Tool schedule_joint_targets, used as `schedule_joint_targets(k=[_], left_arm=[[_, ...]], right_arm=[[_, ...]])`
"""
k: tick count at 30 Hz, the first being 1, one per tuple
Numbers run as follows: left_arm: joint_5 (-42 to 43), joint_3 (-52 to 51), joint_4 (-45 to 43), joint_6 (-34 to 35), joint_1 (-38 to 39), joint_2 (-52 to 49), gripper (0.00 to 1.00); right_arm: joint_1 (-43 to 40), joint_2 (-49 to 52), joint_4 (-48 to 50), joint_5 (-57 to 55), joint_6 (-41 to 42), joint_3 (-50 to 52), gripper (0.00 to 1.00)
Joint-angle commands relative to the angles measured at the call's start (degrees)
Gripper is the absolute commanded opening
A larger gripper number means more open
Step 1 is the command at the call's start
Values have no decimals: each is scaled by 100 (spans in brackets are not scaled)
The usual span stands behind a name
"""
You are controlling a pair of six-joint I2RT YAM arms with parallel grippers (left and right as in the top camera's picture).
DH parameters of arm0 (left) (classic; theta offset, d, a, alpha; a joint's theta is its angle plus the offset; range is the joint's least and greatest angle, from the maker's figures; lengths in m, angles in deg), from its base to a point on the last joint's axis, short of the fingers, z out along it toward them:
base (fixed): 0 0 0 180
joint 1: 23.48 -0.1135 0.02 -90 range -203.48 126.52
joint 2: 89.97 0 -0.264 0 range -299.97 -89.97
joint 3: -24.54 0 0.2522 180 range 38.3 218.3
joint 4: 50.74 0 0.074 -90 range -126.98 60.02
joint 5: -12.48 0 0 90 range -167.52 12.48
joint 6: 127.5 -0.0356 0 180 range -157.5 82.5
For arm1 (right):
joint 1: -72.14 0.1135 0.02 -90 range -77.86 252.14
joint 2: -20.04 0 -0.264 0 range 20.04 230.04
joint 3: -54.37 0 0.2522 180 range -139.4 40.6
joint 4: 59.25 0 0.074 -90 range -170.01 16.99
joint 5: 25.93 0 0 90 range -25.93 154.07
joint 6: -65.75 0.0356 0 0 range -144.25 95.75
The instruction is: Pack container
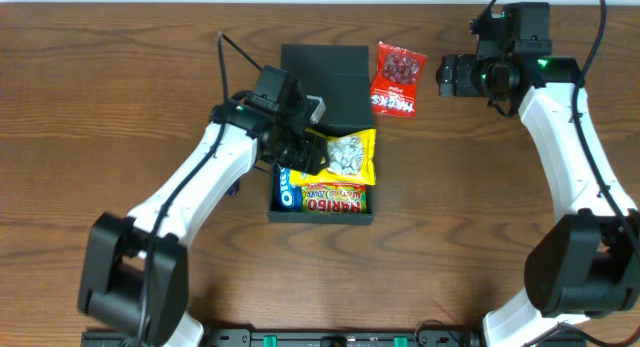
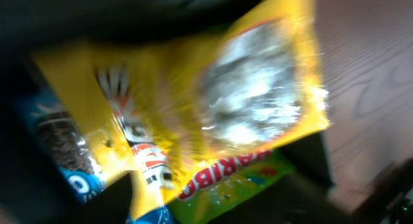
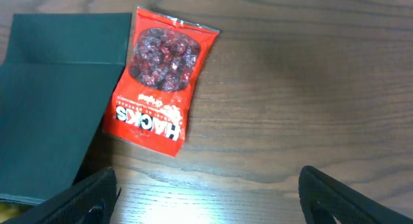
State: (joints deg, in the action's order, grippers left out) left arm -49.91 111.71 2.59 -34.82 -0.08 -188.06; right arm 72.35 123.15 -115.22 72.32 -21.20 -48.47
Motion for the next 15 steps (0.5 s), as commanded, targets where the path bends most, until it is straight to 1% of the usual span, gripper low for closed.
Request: schedule_joint_targets(k=[1, 3, 5, 6, 10, 13, 15], left_arm=[[-302, -17, -46, -170, -24, 323, 96], [-264, -17, -81, -184, -22, 341, 96], [-251, -17, -98, -181, -22, 337, 100], [-251, -17, -127, -181, -15, 337, 94], [-251, -17, -332, -184, -11, 334, 78], [-251, -17, -431, -181, -13, 334, 78], [-247, -17, -452, -179, -13, 334, 82]], right_arm=[[-31, -57, 0, 125, 76, -22, 90], [-28, -57, -4, 125, 76, -22, 90], [-28, -57, -7, 125, 76, -22, 90], [-28, -57, -7, 125, 76, -22, 90], [-28, -57, 11, 125, 76, -22, 90], [-28, -57, 170, 125, 76, -22, 91], [-11, -46, 457, 247, 74, -20, 92]])
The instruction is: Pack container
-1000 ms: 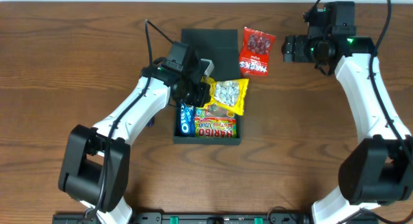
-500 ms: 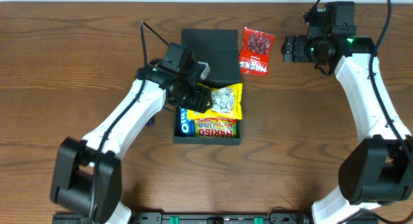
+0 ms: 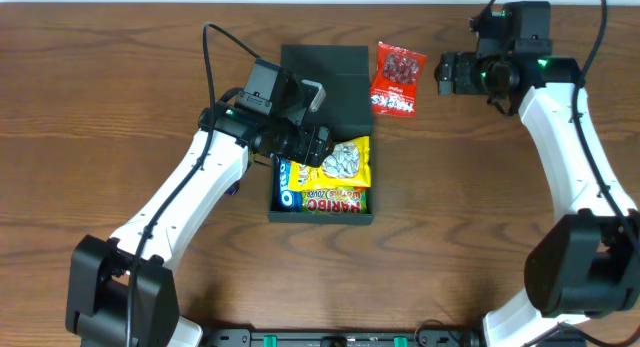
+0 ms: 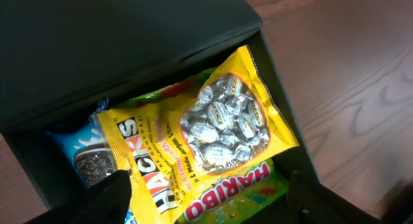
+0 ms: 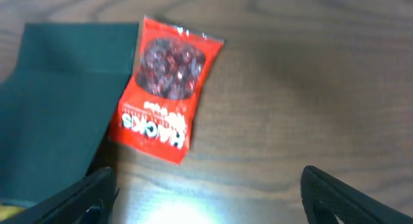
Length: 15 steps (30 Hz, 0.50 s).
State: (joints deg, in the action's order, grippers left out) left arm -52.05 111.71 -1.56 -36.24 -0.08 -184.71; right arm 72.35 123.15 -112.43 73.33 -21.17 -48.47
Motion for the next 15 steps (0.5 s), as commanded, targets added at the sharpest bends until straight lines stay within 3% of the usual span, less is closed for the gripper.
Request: schedule_joint_targets(k=[1, 6, 10, 15], left_arm=[[-37, -17, -37, -37, -13, 0, 83], [-35, -17, -35, -37, -13, 0, 83], [-37, -17, -35, 26, -13, 0, 84], [-37, -17, -35, 50, -13, 0, 84]], right_arm=[[15, -20, 330, 227, 70, -15, 92], [348, 398, 1176, 299, 190, -15, 89], [636, 997, 1945, 280, 999, -17, 89], [922, 1593, 2288, -114, 1023, -20, 91]])
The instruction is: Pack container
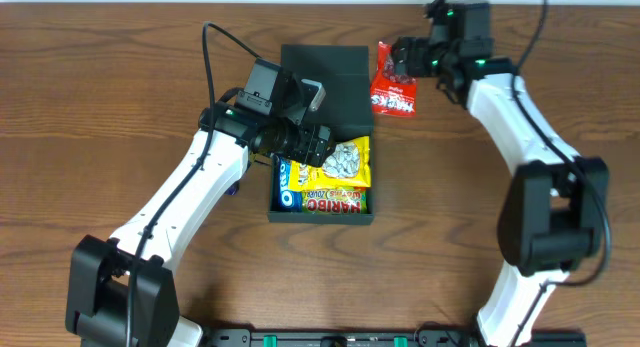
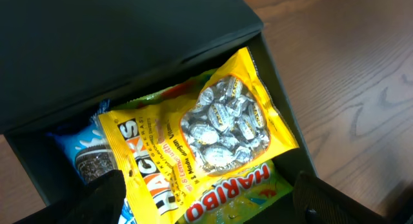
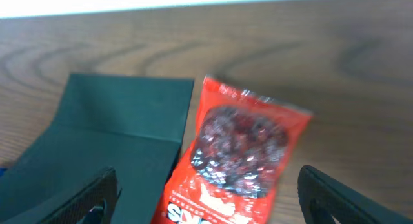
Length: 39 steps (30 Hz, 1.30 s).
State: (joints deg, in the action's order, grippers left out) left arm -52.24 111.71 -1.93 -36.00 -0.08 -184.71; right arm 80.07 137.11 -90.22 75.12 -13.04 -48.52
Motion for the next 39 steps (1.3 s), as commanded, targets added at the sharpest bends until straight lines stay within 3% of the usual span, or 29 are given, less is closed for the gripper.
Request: schedule_joint_targets(k=[1, 6, 12, 21, 25, 30, 33, 34, 39], left_arm=[[-17, -17, 2, 26, -13, 0, 84], [-17, -17, 7, 24, -13, 0, 85], [-17, -17, 9, 26, -13, 0, 85], [-17, -17, 24, 116, -13, 0, 85], [-17, -17, 24, 133, -13, 0, 85], [-17, -17, 24, 133, -13, 2, 85], [-17, -4, 26, 133, -13, 9, 85], [-17, 15, 26, 131, -13, 20, 85], [-44, 109, 22, 127, -24, 286, 86]], right_arm=[[190, 286, 111, -409, 205, -15, 91], [286, 756, 503, -560, 223, -17, 89], [343, 1128, 612, -1537, 400, -17, 88], [341, 1377, 170, -2011, 354, -17, 79], [313, 1377, -4, -2006, 291, -17, 62], [299, 1377, -210, -2006, 291, -17, 49], [275, 1377, -341, -2004, 291, -17, 32], [260, 1377, -391, -2002, 289, -17, 19], [221, 1364, -636, -1985, 291, -17, 6]])
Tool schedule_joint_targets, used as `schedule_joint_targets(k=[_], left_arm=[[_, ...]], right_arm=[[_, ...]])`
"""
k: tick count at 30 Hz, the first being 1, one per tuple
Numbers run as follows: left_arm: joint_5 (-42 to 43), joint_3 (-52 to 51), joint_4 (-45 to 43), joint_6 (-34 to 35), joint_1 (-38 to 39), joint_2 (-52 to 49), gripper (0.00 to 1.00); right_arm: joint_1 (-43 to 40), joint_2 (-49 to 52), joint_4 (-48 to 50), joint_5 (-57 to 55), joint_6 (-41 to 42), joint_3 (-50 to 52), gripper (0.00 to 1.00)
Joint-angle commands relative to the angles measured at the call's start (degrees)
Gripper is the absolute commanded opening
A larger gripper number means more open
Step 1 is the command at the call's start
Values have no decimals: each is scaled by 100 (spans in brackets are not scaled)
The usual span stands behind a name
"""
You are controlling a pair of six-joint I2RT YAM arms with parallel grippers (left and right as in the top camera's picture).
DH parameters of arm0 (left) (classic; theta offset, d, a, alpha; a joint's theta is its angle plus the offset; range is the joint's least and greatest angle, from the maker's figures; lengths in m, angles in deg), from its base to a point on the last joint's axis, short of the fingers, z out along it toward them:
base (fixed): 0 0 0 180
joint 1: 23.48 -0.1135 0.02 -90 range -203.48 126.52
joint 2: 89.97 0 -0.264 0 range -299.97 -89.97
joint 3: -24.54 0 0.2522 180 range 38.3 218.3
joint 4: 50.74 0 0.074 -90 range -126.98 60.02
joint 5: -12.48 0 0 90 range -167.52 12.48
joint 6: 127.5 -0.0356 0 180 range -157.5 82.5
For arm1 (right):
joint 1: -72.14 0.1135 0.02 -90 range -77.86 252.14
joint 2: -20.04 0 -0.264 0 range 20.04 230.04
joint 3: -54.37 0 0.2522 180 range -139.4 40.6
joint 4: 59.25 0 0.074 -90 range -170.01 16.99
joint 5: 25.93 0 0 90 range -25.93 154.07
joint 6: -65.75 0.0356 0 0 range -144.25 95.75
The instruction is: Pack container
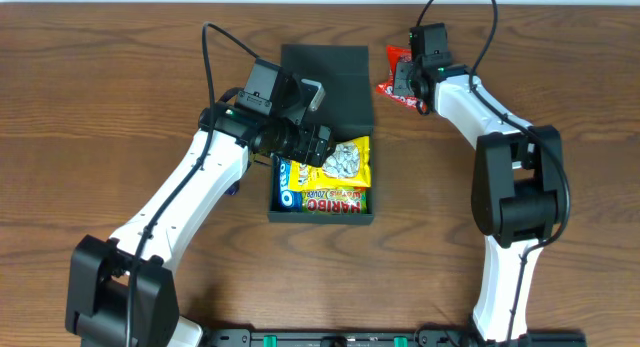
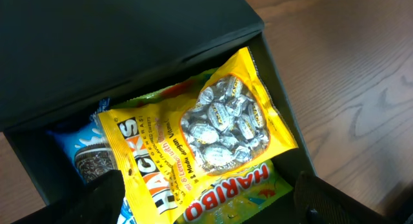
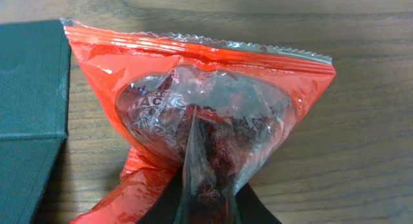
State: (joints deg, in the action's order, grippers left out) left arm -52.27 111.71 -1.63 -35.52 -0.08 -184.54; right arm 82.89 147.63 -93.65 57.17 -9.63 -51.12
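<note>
A black box (image 1: 322, 209) with its lid flap open at the back holds a yellow Hacks bag (image 1: 342, 161) (image 2: 206, 130), a Haribo bag (image 1: 334, 202) (image 2: 232, 188) and a blue Oreo pack (image 1: 287, 185) (image 2: 87, 159). My left gripper (image 1: 312, 137) (image 2: 206, 211) hangs open just above the yellow bag, holding nothing. A red Hacks bag (image 1: 397, 77) (image 3: 200, 114) lies on the table to the right of the lid. My right gripper (image 1: 405, 79) (image 3: 206, 208) is shut on its middle, puckering the film.
The brown wooden table (image 1: 120, 77) surrounds the box. The open lid flap (image 1: 325, 77) (image 3: 26, 121) lies flat just left of the red bag. A small dark item (image 1: 233, 190) lies by the left forearm.
My right gripper has come down from open above the red Hacks bag and is now shut on it, pinching the bag up. The left arm has not moved.
At first my left gripper was low in the box with the yellow Hacks bag, my right open far to the right. Then the left stood open above the bag left in the box. My right moved over the red bag and now grips it.
</note>
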Motion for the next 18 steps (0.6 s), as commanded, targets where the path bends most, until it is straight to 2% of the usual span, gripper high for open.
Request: schedule_joint_targets(k=[1, 5, 11, 18], left_arm=[[-66, 114, -7, 81, -31, 372, 86], [-293, 114, 26, 81, -39, 684, 88], [-769, 114, 216, 81, -146, 1429, 92], [-896, 114, 538, 81, -485, 2216, 93]], right_arm=[[-72, 282, -363, -190, -52, 240, 4], [-76, 37, -496, -192, -81, 240, 1], [-33, -1032, -737, -118, -881, 240, 1], [155, -2249, -1311, 833, -1875, 240, 1]])
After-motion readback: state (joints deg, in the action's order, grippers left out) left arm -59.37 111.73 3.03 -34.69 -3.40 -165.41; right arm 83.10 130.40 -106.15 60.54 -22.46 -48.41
